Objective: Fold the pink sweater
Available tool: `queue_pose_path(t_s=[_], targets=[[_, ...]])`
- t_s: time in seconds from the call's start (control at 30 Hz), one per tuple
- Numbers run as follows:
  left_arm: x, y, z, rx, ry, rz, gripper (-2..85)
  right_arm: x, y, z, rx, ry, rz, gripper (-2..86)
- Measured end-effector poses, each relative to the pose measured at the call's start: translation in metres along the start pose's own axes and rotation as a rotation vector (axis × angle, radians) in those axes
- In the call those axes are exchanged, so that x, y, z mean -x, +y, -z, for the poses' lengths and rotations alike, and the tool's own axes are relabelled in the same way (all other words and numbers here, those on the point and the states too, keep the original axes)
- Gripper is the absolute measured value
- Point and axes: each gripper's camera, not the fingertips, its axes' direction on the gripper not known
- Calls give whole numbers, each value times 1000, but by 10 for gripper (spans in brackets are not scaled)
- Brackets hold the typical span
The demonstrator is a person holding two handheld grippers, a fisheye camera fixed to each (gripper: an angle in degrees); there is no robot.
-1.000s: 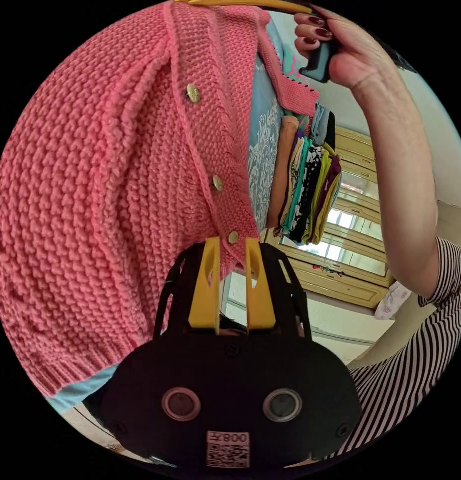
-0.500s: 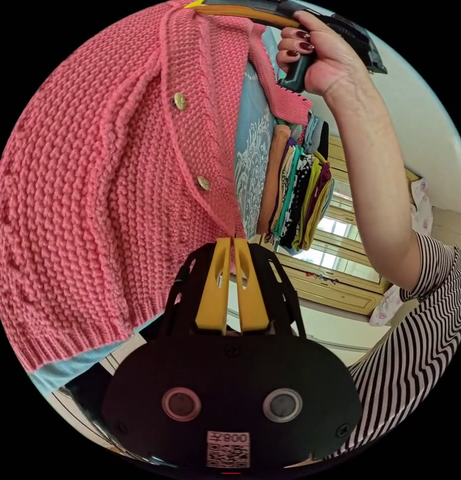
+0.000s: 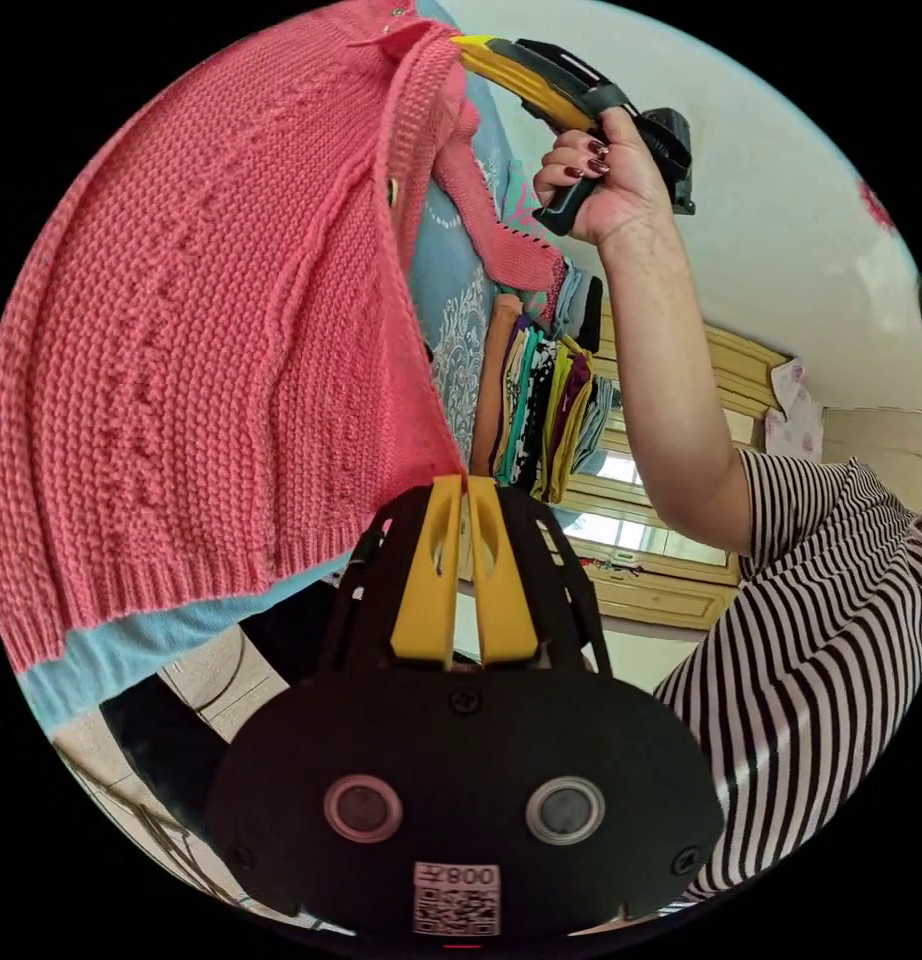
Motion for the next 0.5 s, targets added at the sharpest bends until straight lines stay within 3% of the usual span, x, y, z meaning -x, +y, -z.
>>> queue_pose_path(t_s=[0.17, 0.27, 0.4, 0.5], targets=[[-23, 7, 85, -95, -7, -81, 8, 15, -4, 51, -246, -138, -10, 11], [-35, 10, 137, -148, -75, -149, 8, 28, -12, 58, -322, -118, 0, 10], [-15, 10, 178, -167, -220, -133, 8, 26, -32, 21, -275, -85, -37, 10], [39, 6, 191, -137, -326, -31, 8, 13, -56, -39, -123, -21, -91, 10]])
